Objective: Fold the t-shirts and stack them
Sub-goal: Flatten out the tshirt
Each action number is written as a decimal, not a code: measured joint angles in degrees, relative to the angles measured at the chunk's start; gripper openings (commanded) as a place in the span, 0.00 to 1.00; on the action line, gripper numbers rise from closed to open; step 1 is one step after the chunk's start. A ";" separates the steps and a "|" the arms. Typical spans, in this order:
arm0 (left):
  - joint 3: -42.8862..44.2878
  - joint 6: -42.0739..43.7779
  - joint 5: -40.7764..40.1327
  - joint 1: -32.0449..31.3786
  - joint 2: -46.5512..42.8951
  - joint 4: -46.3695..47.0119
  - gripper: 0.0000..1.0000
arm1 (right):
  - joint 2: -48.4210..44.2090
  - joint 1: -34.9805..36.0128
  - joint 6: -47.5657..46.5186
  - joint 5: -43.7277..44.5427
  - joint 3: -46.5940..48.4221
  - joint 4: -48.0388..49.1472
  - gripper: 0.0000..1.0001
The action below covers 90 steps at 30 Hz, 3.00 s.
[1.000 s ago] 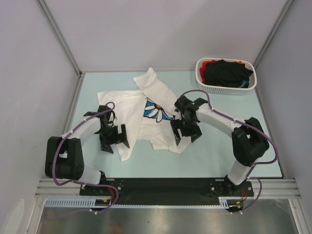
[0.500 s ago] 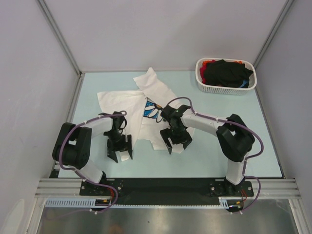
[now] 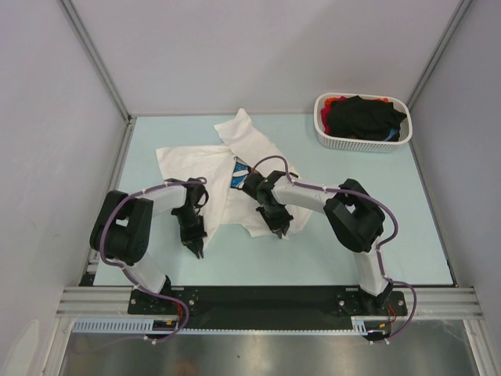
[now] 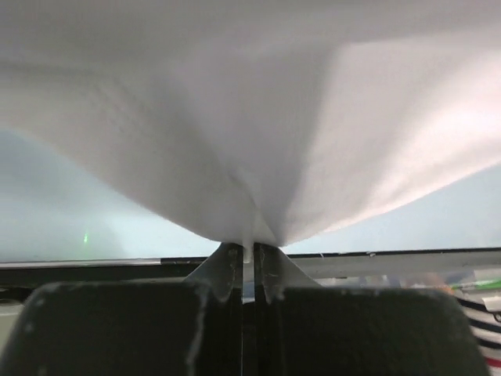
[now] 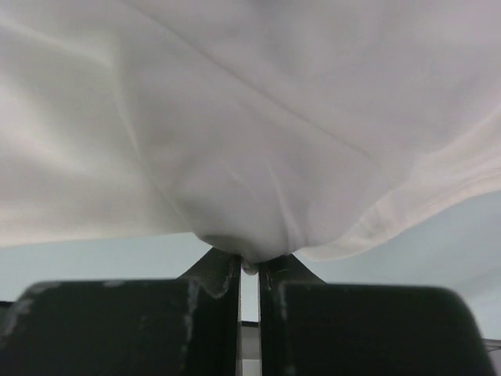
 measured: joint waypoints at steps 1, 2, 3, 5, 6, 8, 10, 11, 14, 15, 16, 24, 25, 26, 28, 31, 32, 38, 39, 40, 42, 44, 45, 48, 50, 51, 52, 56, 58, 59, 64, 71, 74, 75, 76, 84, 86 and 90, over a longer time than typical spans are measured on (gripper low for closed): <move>0.24 -0.20 -0.87 0.07 -0.33 0.11 0.00 | 0.13 -0.02 -0.15 0.98 0.37 0.04 0.00; 0.61 -0.31 -2.14 0.17 -0.90 0.26 0.00 | 0.13 -0.02 -0.39 1.90 0.57 0.09 0.00; 0.90 -0.42 -3.02 0.72 -1.46 0.31 0.00 | 0.13 -0.11 -0.57 2.71 0.74 -0.07 0.00; 1.81 -0.72 -5.03 2.23 -3.21 0.15 0.00 | 0.13 -0.37 -0.96 4.57 1.22 -0.55 0.00; 2.58 -0.74 -6.16 3.96 -4.83 -0.24 0.00 | 0.09 -0.52 -1.11 5.84 1.44 -0.74 0.00; 4.48 -0.74 -8.35 7.65 -7.93 -1.44 0.00 | -0.26 -1.25 -1.46 7.50 1.55 -1.05 0.00; 8.04 -0.74 -11.65 11.76 -11.52 -3.06 0.00 | -1.46 -2.80 -2.01 9.31 1.60 -1.64 0.00; 10.69 -0.76 -13.51 13.51 -13.03 -4.17 0.00 | -2.51 -3.98 -2.25 10.29 1.77 -2.03 0.00; 19.58 -1.16 -19.04 16.41 -16.61 -6.23 0.00 | -6.80 -8.44 -3.19 13.31 3.28 -2.45 0.00; 22.77 -1.38 -20.85 16.70 -17.75 -6.38 0.00 | -8.76 -10.21 -3.65 14.40 4.31 -2.23 0.00; 26.29 -1.79 -22.69 16.76 -18.99 -6.56 0.00 | -11.37 -12.22 -4.17 15.58 5.62 -1.70 0.00; 37.66 -6.01 -27.78 16.79 -23.10 -6.71 0.00 | -29.00 -19.17 -8.02 21.42 10.05 5.11 0.00; 38.95 -6.16 -28.26 16.74 -23.10 -7.10 0.00 | -30.84 -19.15 -8.52 21.62 10.16 6.12 0.00; 40.35 -6.21 -28.63 16.72 -23.10 -7.28 0.00 | -32.00 -19.06 -8.72 21.59 10.21 6.73 0.00; 44.48 -6.21 -29.46 16.72 -23.15 -8.07 0.00 | -34.56 -18.95 -9.16 21.55 10.19 8.04 0.00; 50.64 -6.08 -30.08 16.61 -24.35 -8.35 0.00 | -38.60 -18.64 -9.60 21.46 10.14 9.55 0.00; 52.70 -5.79 -30.10 16.61 -25.22 -8.41 0.00 | -40.46 -18.34 -9.88 21.40 9.94 10.23 0.00; 62.47 -3.89 -29.90 16.35 -33.33 -8.68 0.00 | -53.72 -13.31 -12.20 20.81 9.75 13.29 0.00; 63.52 -3.50 -29.88 16.31 -35.12 -8.74 0.00 | -56.06 -11.85 -12.39 20.92 9.77 13.38 0.00; 64.35 -3.06 -29.86 16.22 -36.81 -8.76 0.00 | -58.36 -10.32 -12.44 21.16 9.81 13.33 0.00; 65.96 -2.19 -29.55 16.13 -40.06 -9.01 0.00 | -62.60 -7.78 -12.35 21.22 9.97 13.09 0.00; 67.93 -1.46 -28.98 16.04 -43.69 -9.44 0.00 | -65.81 -6.51 -12.11 20.76 10.19 12.66 0.00; 68.96 -1.07 -28.52 16.00 -45.31 -9.68 0.00 | -67.36 -6.27 -12.07 20.26 10.36 12.28 0.00; 71.58 -0.44 -27.34 15.96 -49.16 -10.19 0.00 | -70.27 -7.06 -12.09 16.79 11.41 10.86 0.00; 73.50 -0.17 -26.38 15.96 -50.18 -10.82 0.00 | -71.08 -9.49 -12.11 13.51 12.44 10.32 0.00; 74.79 -0.11 -25.70 15.96 -50.21 -11.28 0.00 | -71.36 -12.00 -12.11 11.39 12.72 10.21 0.00; 76.11 -0.09 -25.16 15.93 -49.86 -11.58 0.00 | -71.63 -14.47 -12.13 9.14 12.76 10.19 0.00; 79.56 -0.07 -23.96 15.93 -47.74 -11.58 0.00 | -73.26 -24.46 -12.22 0.15 9.86 11.93 0.00; 77.48 0.22 -23.56 15.91 -46.75 -10.29 0.00 | -74.25 -27.89 -12.11 -3.04 6.29 14.05 0.00; 75.58 0.39 -23.58 15.91 -46.18 -9.44 0.00 | -74.58 -28.98 -12.00 -3.76 3.96 15.63 0.00; 60.28 0.94 -23.41 15.91 -38.23 -0.92 0.00 | -69.77 -30.42 -12.24 -2.10 -5.73 22.27 0.00; 48.72 1.57 -22.77 16.63 -8.74 10.36 0.00 | -42.27 -26.69 -15.56 5.84 -11.08 39.17 0.00; 49.90 1.97 -22.25 18.64 1.57 10.64 0.00 | -25.46 -25.68 -17.18 6.69 -4.98 43.19 0.00; 52.24 1.99 -22.03 19.54 5.27 9.66 0.00 | -19.58 -25.49 -17.64 6.71 -1.66 42.91 0.00; 55.19 1.99 -21.92 20.26 8.70 9.25 0.00 | -13.73 -25.27 -18.03 6.69 3.02 42.71 0.00; 89.11 0.15 -18.32 25.42 40.11 9.38 1.00 | 27.21 -25.35 -19.34 11.32 46.88 45.51 1.00; 92.00 -0.09 -17.31 26.12 43.43 9.70 1.00 | 30.16 -25.40 -20.11 14.25 49.29 45.57 1.00; 85.13 0.00 -15.85 27.17 41.97 11.63 1.00 | 29.03 -25.57 -22.03 19.52 46.10 46.93 1.00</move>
